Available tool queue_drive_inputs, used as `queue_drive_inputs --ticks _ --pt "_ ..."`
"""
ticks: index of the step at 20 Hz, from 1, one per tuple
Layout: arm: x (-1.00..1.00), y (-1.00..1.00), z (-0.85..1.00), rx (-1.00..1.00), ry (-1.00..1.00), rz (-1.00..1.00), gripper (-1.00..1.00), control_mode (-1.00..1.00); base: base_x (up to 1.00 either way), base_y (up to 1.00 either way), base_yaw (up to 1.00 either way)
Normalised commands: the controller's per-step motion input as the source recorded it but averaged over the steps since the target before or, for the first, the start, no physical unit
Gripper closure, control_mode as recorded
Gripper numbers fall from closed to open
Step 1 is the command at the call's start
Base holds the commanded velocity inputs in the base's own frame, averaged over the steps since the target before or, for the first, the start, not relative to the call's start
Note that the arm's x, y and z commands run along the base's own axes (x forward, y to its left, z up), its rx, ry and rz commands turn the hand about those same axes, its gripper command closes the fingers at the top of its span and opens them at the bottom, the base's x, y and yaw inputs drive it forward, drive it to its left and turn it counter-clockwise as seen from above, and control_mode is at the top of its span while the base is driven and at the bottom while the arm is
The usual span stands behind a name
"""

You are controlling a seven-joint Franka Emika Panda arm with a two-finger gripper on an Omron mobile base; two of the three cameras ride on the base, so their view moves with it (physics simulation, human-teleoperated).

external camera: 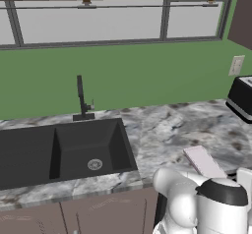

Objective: The ice cube tray has been filled with water. Take the tray and place it in the freezer to make ice. Close the freezer door after placing the tray.

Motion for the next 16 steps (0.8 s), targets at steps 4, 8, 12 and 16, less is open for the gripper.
queue_drive_inputs --ticks 4,8,12,16 --pt "0.0 0.09 0.0 0.0 0.0 0.0 1.0 -1.0 0.0 0.0 0.0" --pt "0.0 0.03 0.0 0.0 -0.01 0.0 1.0 -1.0 0.0 0.0 0.0" --pt "-0.01 0.0 0.22 0.0 -0.04 -0.04 1.0 -1.0 0.0 0.0 0.0" --pt "-0.16 0.0 0.51 -0.05 -0.11 -0.06 1.0 -1.0 0.0 0.0 0.0"
